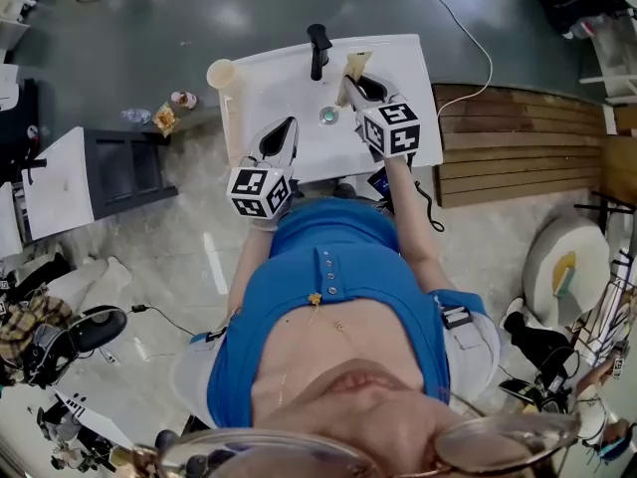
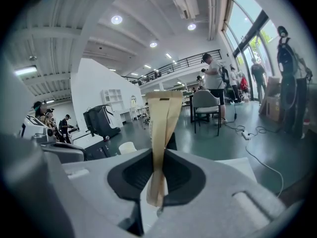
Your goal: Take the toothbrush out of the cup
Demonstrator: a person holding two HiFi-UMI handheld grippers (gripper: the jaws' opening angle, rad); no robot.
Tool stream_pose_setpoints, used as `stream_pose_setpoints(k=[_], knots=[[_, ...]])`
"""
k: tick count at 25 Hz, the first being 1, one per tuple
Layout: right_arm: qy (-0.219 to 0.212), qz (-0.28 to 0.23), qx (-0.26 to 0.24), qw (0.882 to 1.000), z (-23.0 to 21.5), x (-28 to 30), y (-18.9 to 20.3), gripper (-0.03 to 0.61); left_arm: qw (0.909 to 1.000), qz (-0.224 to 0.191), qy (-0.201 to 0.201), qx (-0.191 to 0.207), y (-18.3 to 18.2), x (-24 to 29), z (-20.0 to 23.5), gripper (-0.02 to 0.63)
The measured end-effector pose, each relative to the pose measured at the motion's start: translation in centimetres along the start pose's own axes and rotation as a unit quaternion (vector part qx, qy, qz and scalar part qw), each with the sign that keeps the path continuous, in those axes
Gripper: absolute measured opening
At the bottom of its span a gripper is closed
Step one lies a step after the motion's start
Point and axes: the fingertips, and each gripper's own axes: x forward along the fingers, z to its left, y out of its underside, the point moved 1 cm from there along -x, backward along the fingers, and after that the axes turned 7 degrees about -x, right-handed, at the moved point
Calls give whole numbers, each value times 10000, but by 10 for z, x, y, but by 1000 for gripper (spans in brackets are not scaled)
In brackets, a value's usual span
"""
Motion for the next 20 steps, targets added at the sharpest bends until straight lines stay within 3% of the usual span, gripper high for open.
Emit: stream_pose_setpoints(k=[20], knots=[[361,455,-11,9983,-88,-51,40,48,9996,-80,-216,-179,21,19,-40,0]])
